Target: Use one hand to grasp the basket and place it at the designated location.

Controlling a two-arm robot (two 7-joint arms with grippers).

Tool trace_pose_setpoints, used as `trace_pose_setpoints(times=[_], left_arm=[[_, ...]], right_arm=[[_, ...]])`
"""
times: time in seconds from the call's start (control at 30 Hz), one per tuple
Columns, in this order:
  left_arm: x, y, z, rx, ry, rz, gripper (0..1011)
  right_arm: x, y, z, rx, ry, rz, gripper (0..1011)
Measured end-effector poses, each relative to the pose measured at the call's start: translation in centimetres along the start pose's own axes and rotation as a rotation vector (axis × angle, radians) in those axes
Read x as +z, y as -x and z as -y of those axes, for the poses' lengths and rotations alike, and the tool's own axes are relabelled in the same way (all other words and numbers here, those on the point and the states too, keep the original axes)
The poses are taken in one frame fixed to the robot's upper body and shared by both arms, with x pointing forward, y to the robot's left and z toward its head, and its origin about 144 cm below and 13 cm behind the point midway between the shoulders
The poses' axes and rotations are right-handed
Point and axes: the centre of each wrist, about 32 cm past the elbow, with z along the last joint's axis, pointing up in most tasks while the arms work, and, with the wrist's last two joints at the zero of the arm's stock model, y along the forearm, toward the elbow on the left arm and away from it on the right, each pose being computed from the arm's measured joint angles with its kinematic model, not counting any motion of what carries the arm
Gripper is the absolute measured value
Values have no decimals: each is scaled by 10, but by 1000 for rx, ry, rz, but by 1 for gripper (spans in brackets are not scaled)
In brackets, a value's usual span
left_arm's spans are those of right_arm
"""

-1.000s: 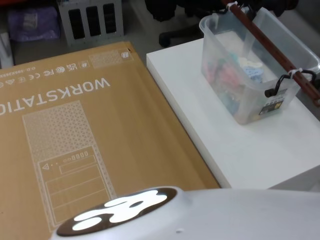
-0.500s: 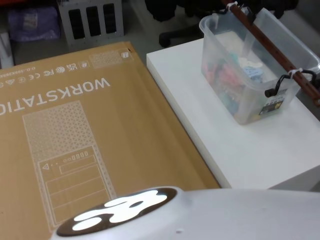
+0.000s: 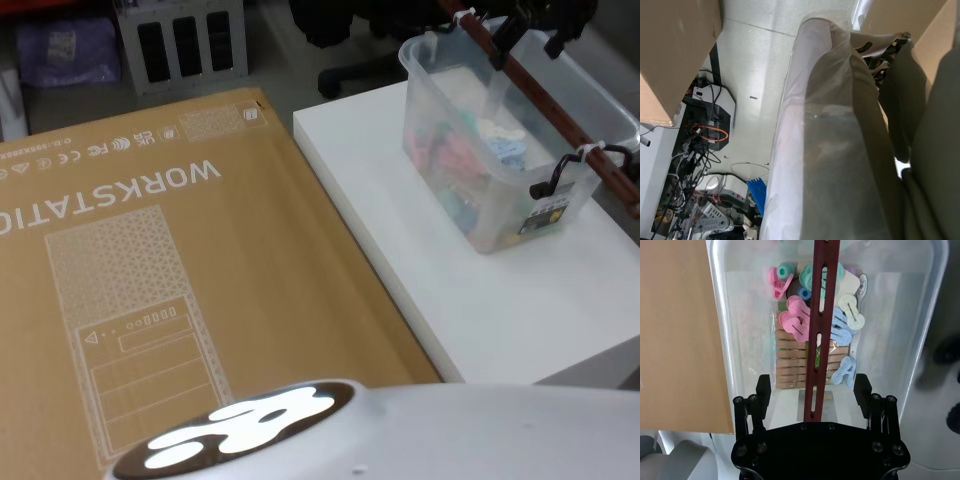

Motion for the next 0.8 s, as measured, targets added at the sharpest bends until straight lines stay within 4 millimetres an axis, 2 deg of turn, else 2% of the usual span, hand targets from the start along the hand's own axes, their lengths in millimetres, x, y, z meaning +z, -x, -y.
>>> trace_pose_setpoints(times=[0.4, 0.8], left_arm=[[0, 0, 0, 0, 0, 0, 0], [0, 0, 0, 0, 0, 0, 0]], right_arm=[[9, -4, -22, 59, 12, 15, 1002], [8, -12, -43, 83, 32, -17, 1001]])
